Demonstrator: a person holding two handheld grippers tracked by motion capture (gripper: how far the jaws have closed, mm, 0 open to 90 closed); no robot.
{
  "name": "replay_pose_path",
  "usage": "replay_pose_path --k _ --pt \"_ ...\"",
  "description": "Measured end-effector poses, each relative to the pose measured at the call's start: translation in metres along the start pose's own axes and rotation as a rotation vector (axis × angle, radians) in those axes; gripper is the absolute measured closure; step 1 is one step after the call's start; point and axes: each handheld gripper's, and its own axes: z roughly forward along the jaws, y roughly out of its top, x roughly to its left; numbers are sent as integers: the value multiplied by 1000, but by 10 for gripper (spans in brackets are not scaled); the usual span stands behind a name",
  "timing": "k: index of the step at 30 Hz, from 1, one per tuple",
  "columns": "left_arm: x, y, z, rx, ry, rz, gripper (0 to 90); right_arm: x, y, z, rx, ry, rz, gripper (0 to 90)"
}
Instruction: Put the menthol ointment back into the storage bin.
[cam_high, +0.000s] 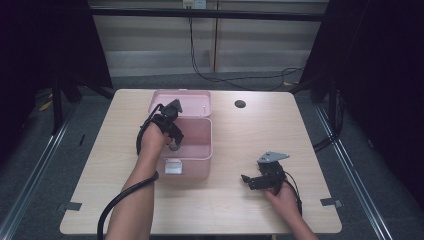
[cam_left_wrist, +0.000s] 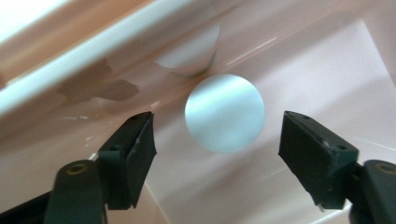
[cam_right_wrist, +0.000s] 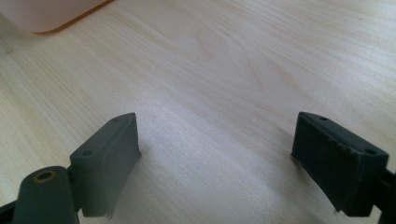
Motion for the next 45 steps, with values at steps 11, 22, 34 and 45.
replay_pose_path --k 11,22,34,45 --pt "5 -6 -17 -31 -8 -5 217 0 0 0 0 0 0 141" --pt "3 -9 -38 -74 -11 6 187 0 0 0 0 0 0 142" --pt "3 -18 -57 -98 -33 35 168 0 0 0 0 1 0 142" --pt "4 -30 -80 -140 -54 54 167 0 0 0 0 1 0 142"
